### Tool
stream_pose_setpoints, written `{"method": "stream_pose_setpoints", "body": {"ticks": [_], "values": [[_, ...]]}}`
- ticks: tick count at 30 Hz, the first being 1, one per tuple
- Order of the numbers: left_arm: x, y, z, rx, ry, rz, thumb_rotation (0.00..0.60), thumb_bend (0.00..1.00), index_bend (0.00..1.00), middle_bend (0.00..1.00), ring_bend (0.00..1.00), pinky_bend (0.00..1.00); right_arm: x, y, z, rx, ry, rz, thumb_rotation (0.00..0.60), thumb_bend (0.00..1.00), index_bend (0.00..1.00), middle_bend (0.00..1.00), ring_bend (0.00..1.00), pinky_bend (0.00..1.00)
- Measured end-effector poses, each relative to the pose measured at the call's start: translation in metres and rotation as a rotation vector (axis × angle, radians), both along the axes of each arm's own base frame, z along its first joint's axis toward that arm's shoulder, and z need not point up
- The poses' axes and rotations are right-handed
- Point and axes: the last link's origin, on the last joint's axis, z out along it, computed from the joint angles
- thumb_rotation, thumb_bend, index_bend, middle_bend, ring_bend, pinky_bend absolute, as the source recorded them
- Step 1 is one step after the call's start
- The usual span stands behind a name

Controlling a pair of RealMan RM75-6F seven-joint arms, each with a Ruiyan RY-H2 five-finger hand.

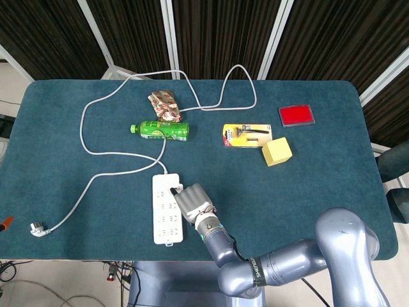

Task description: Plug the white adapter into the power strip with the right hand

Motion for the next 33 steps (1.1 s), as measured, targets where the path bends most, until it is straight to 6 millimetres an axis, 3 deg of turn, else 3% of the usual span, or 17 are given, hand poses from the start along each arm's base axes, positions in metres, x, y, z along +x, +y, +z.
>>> {"method": "stream_pose_setpoints", "body": {"ticks": [18,33], "values": [[-0.001,0.000,0.001,0.006,0.000,0.003,0.600,0.08,0.22,0.00,0.00,0.00,0.001,0.000,-0.010,0.010,0.017,0.002,0.600,0.42,0.10,0.65,0.68,0.66],[-0.001,0.000,0.002,0.006,-0.003,0.001,0.600,0.08,0.22,0.00,0.00,0.00,0.004,0.002,-0.017,0.013,0.039,0.017,0.600,0.42,0.19,0.64,0.68,0.66]]}}
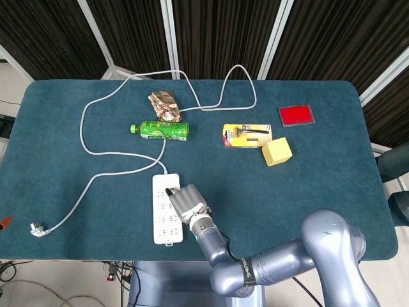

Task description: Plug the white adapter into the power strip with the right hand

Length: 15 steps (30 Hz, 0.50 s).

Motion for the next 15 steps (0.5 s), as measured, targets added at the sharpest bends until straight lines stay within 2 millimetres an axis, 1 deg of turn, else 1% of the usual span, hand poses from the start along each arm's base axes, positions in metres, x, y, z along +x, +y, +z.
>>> {"method": "stream_pose_setpoints", "body": {"ticks": [15], "values": [[-0.0001,-0.0001,0.0002,0.000,0.001,0.000,0.600,0.08,0.22,0.00,0.00,0.00,-0.0029,0.0010,-0.0048,0.003,0.028,0.004,0.600,0.42,0.25,0.65,0.68,0.66]]}}
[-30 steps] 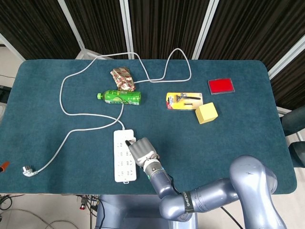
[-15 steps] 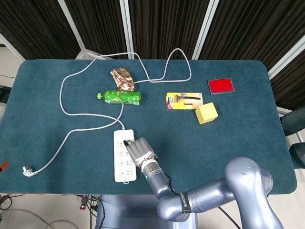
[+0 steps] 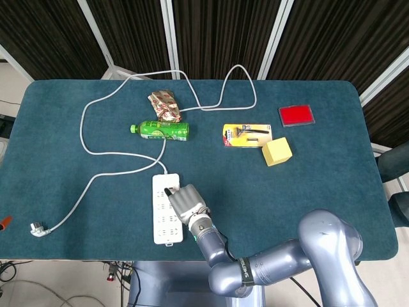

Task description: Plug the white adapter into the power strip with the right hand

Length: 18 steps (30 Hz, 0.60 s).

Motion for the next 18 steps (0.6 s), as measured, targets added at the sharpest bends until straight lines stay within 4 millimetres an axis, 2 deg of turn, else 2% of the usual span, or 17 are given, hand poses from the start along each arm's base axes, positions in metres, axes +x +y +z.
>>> {"method": "stream_pose_setpoints", "body": {"ticks": [18], "values": [[-0.0002,0.0000,0.0000,0.002,0.004,0.003,0.600,0.08,0.22,0.00,0.00,0.00,-0.0097,-0.0009,0.0000,0.013,0.033,-0.005,0.600,0.42,0.38,0.65,0.68,0.66]]}}
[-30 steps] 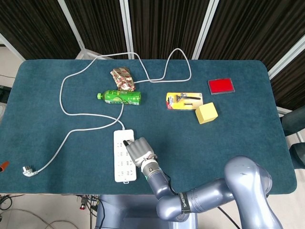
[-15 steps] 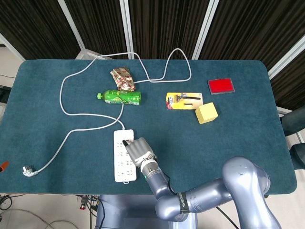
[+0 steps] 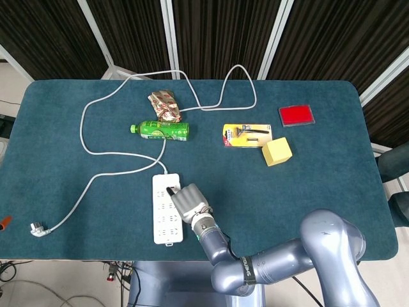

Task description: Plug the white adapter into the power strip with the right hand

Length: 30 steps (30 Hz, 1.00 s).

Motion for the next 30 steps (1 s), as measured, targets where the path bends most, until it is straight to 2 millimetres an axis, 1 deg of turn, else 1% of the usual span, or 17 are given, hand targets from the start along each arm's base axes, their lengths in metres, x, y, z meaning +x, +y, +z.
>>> {"method": "stream_pose_setpoints", "body": {"ticks": [14,21,26,30], "values": [[0.000,0.000,0.000,0.001,0.000,0.001,0.600,0.08,0.22,0.00,0.00,0.00,-0.003,0.003,-0.001,0.016,0.007,0.012,0.600,0.42,0.50,0.64,0.68,0.66],[0.000,0.000,0.000,0.000,0.000,0.001,0.600,0.08,0.22,0.00,0.00,0.00,-0.004,0.003,-0.003,0.020,0.014,0.013,0.600,0.42,0.51,0.65,0.68,0.66],[0.000,0.000,0.000,0.000,0.001,0.001,0.600,0.08,0.22,0.00,0.00,0.00,-0.002,0.001,0.000,0.006,-0.016,0.001,0.600,0.42,0.39,0.64,0.68,0.66],[0.000,0.000,0.000,0.001,0.001,0.002,0.600,0.08,0.22,0.00,0.00,0.00,0.003,-0.003,0.008,-0.019,-0.070,-0.017,0.600,0.42,0.32,0.64,0.68,0.66]]}}
